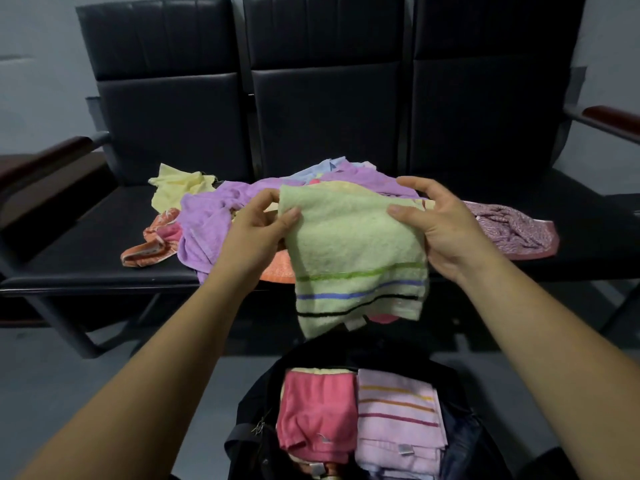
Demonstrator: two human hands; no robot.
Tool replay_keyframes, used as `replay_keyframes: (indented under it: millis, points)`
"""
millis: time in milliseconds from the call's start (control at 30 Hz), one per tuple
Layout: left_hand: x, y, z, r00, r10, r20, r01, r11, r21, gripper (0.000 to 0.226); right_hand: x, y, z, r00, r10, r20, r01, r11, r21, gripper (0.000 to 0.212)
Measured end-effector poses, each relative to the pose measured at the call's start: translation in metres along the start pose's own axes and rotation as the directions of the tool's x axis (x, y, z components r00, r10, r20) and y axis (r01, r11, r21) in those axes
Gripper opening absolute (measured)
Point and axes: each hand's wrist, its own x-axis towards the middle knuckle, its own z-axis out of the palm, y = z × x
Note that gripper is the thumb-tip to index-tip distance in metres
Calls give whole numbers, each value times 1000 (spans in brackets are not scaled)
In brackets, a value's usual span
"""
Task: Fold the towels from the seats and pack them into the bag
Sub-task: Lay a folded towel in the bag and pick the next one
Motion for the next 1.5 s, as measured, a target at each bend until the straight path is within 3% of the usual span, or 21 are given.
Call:
replay_keyframes:
  millis: [200, 300, 367, 467, 567, 633, 700, 767, 800, 867, 967, 1100, 1167, 1267, 1400, 1500]
  points:
    - [-3, 9, 1, 995, 45, -92, -38, 996, 80, 19, -3, -10, 6, 1000, -11, 6, 11, 1000, -24, 15]
    - [-3, 17, -1, 999, 34, -33, -33, 999, 33, 33, -6, -21, 6, 994, 7, 107, -12, 999, 48, 32]
    - [-3, 20, -4, 998, 63, 10, -63, 993, 99, 42, -10, -28, 4, 984, 16, 175, -20, 1000, 17, 47]
    - [-6, 24, -4, 986, 160, -40, -145, 956, 255, 34, -13, -32, 1, 985, -47, 164, 95, 951, -294, 54]
    - [-10, 26, 1, 960, 266, -87, -217, 903, 370, 23, -13, -34, 1, 977, -193, 94, 203, 690, -694, 42]
    - [-8, 23, 1, 945, 299, -131, -226, 890, 396, 22, -13, -37, -1, 956, -278, 90, 247, 603, -759, 28]
    - [-6, 25, 1, 942, 294, -162, -220, 905, 363, 16, -12, -40, -6, 929, -360, 87, 298, 589, -751, 18]
    - [-6, 26, 1, 956, 253, -151, -216, 950, 224, 19, -9, -43, -12, 910, -413, 41, 314, 621, -718, 16]
    - [-6, 25, 1, 965, 229, -130, -213, 969, 124, 21, -8, -43, -14, 914, -404, 23, 323, 694, -643, 17]
    - [-10, 25, 7, 975, 203, -87, -205, 979, -12, 17, -11, -41, -13, 947, -319, 31, 308, 879, -365, 17]
    - [-12, 25, 16, 980, 181, -86, -187, 980, -62, 13, -17, -38, -7, 986, -163, 23, 164, 984, -69, 27]
    - [-16, 24, 26, 974, 179, -137, -184, 982, -29, 17, -18, -37, -3, 999, 43, -4, -43, 995, 90, 46]
    - [-20, 21, 32, 975, 147, -167, -156, 987, -41, 21, -19, -33, -7, 969, 198, 145, -226, 951, 213, 60]
    - [-21, 14, 36, 970, 52, -239, -81, 990, -114, 21, -25, -17, -15, 888, 260, 379, -371, 892, 257, 79]
    - [-23, -2, 29, 977, 0, -212, 4, 1000, 17, 18, -29, 13, -18, 901, 304, 311, -377, 903, 208, 43]
    - [-24, -19, 20, 995, -78, -59, 78, 997, -4, 28, -28, 35, -22, 924, 330, 193, -371, 897, 243, 46]
